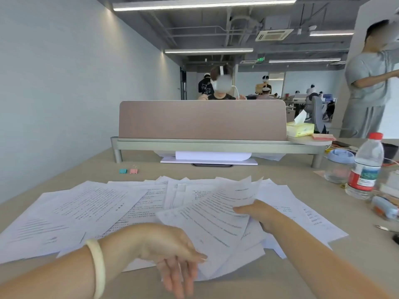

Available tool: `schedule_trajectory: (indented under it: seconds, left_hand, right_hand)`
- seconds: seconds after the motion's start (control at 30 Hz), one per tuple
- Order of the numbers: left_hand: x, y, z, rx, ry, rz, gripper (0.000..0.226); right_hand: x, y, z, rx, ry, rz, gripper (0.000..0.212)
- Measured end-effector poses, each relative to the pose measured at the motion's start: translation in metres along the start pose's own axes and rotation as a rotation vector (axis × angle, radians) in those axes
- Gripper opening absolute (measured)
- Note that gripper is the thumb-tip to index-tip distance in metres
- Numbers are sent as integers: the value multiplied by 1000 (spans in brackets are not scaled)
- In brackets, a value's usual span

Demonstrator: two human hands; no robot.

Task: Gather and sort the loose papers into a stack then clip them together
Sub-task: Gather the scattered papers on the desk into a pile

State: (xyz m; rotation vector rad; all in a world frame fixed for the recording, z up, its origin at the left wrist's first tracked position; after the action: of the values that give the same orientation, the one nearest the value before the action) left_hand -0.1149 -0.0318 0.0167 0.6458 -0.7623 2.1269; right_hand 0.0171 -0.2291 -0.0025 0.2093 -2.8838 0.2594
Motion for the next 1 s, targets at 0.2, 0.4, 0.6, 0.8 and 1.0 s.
schedule_trajectory:
  seconds: [0.2, 0.4, 0.6, 0.8, 1.0]
  left_hand:
    - [9, -150, -20, 20, 60, 964, 14]
    - [-27, -160, -44, 155, 4, 903, 82]
    - [-66, -151, -27, 575, 230, 619, 66]
    - [-91, -130, 4, 341, 260, 556, 51]
    - [-82, -144, 10, 340, 371, 662, 45]
  right_hand:
    - [-19, -7, 9, 229, 47, 65, 56]
    - [-18, -38, 7, 37, 21, 135, 42]
    - [-4, -31, 9, -210, 38, -171, 43]
    - [-13, -16, -4, 90, 41, -127, 33]
    - [-17, -30, -10, -49, 5, -130, 34]
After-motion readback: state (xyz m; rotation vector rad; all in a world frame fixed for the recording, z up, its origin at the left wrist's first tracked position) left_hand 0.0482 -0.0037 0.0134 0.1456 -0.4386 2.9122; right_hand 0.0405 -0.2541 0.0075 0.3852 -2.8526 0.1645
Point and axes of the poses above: each hand's wrist, its own x-axis away from the middle knuckle, its own y-axis out of the palm, z = x × y, the point moved 8 cm from there along -x, towards the middle knuckle, and after that the axes turned 1 degree about z, right-handed, at the moved point
